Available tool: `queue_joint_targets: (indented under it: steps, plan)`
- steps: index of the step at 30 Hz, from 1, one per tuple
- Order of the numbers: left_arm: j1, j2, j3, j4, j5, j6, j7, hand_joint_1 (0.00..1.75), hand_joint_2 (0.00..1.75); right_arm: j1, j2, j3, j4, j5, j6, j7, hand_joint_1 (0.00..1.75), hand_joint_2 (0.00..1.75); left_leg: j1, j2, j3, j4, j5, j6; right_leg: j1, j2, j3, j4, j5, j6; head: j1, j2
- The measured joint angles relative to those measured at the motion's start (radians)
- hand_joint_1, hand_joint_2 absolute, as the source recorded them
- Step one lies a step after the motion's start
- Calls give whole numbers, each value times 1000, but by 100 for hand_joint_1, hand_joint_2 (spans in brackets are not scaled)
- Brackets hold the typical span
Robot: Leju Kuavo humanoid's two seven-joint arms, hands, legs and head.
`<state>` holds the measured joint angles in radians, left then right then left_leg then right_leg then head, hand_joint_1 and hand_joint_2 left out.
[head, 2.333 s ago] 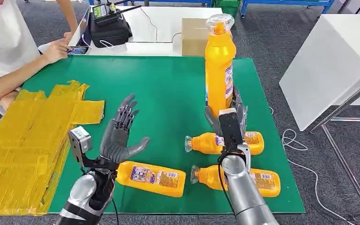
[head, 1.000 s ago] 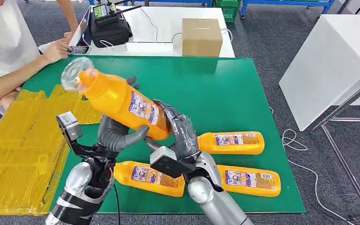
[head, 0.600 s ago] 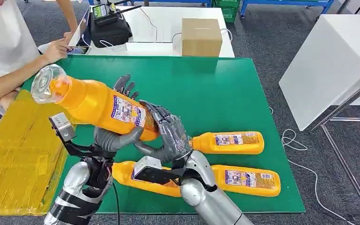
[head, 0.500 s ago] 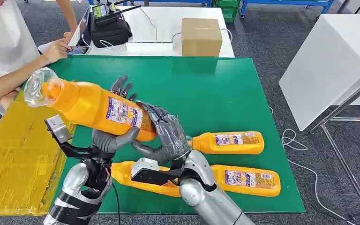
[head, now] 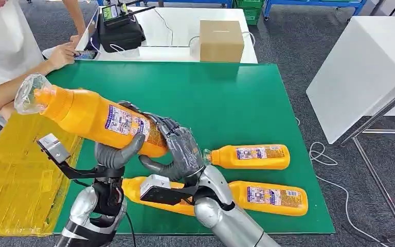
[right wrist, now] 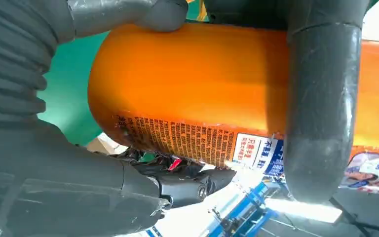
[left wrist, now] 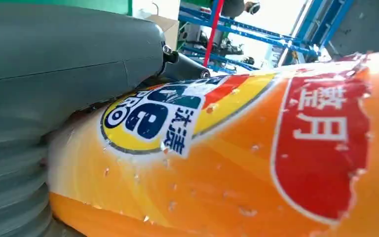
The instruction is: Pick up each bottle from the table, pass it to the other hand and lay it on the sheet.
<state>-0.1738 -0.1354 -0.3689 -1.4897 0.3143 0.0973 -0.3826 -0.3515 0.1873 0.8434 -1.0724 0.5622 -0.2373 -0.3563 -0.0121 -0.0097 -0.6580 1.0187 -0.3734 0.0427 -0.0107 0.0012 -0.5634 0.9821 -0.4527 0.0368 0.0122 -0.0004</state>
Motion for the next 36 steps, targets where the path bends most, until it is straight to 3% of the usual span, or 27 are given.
queue_joint_targets:
  steps: [3, 4, 5, 8, 12, 22, 23, 25, 26, 29, 32, 36]
  plan:
    - [23, -7, -1, -15, 0, 32, 0, 175, 175, 31, -10, -11, -34, -27, -11, 0, 175, 175, 0, 0, 0, 0, 0, 0, 0, 0, 0, 0, 0, 0, 0, 0]
    - [33, -11, -1, -23, 2, 47, -4, 175, 175, 45, -16, -20, -51, -29, -14, 0, 113, 175, 0, 0, 0, 0, 0, 0, 0, 0, 0, 0, 0, 0, 0, 0]
    - [43, -15, -1, -31, 3, 65, -10, 175, 175, 60, -21, -27, -68, -30, -19, 0, 0, 175, 0, 0, -1, 0, 0, 0, 0, 0, 0, 0, 0, 0, 0, 0]
    - [62, -30, 4, -62, -12, 158, -54, 175, 175, 112, -32, -58, -127, -38, -59, -1, 0, 175, 0, 0, -1, 0, 0, 0, 0, 0, 0, 0, 0, 0, 0, 0]
    - [49, -25, 101, -86, -178, 357, -156, 175, 175, 197, -62, -139, -233, -76, -116, -15, 0, 175, 0, -1, -1, 0, 0, 0, 0, 0, -1, 0, 0, 0, 0, 0]
    - [31, -24, 143, -94, -235, 403, -169, 175, 175, 244, -83, -188, -338, -91, -113, -20, 0, 175, 0, 0, 0, 0, 0, 0, 0, 0, 0, 0, 0, 0, 0, 0]
    - [30, -24, 144, -94, -296, 449, -183, 175, 175, 248, -83, -191, -344, -112, -101, -23, 0, 0, 0, 0, 0, 0, 0, 0, 0, 0, 0, 0, 0, 0, 0, 0]
    - [21, -16, 153, -93, -444, 543, -196, 175, 175, 260, -87, -204, -366, -201, -36, -32, 0, 0, 0, -1, 0, 0, 0, 0, 0, 0, 0, 0, 0, 0, 0, 0]
    - [14, -8, 162, -91, -533, 577, -190, 175, 175, 268, -92, -216, -385, -277, 21, -38, 0, 175, 0, -1, 0, 0, 0, 0, 0, 0, 0, 0, 0, 0, 0, 0]
    - [-3, 14, 222, -79, -807, 595, -154, 175, 175, 295, -112, -266, -437, -409, 131, -56, 0, 175, 0, -1, 0, 0, 0, 0, 0, 0, 0, 0, 0, 0, 0, 0]
    - [-26, 19, 336, -55, -1276, 601, -104, 175, 175, 325, -135, -339, -489, -475, 196, -74, 0, 175, 0, -1, 0, 0, 0, 0, 0, 0, 0, 0, 0, 0, 0, 0]
    - [-54, 95, 420, 24, -1814, 599, 103, 175, 175, 352, -160, -415, -524, -491, 225, -89, 0, 175, 0, 1, 1, 0, 0, -1, 0, 0, 0, 0, 0, 0, 0, 0]
